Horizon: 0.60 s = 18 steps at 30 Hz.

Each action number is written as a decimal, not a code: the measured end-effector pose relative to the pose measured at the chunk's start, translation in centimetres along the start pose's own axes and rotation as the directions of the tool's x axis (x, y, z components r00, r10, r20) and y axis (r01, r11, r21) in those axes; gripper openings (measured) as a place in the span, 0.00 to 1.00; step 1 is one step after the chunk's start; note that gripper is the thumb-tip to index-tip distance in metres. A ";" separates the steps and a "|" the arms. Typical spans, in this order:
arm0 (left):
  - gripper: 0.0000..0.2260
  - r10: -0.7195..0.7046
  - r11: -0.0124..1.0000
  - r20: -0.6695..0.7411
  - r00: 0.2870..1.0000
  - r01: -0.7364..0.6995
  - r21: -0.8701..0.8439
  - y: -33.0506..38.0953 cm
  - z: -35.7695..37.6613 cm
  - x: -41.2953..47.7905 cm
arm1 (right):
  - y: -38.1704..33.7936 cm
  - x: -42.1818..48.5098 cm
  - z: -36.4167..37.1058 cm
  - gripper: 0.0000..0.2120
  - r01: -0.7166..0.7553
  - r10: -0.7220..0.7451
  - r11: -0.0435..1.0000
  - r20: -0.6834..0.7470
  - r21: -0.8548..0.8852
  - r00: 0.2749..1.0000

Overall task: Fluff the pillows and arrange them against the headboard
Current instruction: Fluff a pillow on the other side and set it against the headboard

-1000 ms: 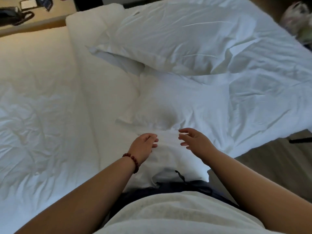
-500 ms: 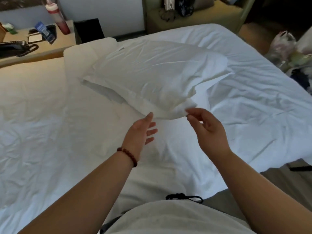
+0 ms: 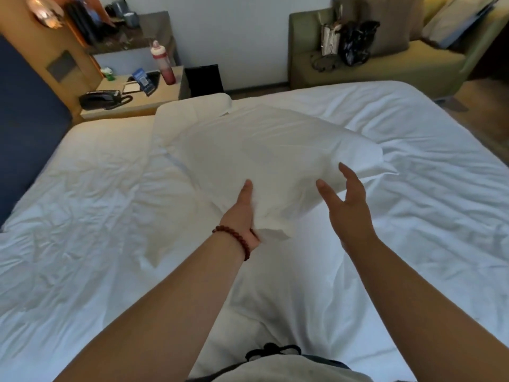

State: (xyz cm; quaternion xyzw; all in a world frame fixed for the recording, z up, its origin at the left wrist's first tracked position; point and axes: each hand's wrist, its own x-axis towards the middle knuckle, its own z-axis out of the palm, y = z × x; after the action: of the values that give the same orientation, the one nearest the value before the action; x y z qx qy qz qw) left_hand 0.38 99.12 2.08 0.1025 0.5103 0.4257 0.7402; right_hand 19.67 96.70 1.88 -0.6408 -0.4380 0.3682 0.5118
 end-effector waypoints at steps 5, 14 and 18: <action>0.20 0.199 0.974 -0.216 0.956 -0.218 -0.068 0.6 -1.5 0.9 | -0.1 2.2 -0.1 0.35 -0.137 0.142 0.980 -0.024 0.147 0.990; 0.16 0.328 0.900 -0.298 0.896 -0.392 -0.190 2.7 -9.8 -3.3 | 0.3 1.8 0.0 0.44 -0.117 0.120 0.976 -0.001 0.183 0.993; 0.11 0.320 0.878 -0.358 0.877 -0.416 -0.236 3.5 -11.0 -6.2 | -1.2 0.4 2.9 0.45 -0.074 0.081 0.976 -0.024 0.206 0.996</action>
State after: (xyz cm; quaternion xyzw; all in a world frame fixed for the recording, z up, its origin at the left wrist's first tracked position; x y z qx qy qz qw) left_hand -11.47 93.60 3.25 0.0153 0.5179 0.6445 0.5623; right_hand 16.88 98.13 2.41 -0.6070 -0.3641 0.4207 0.5674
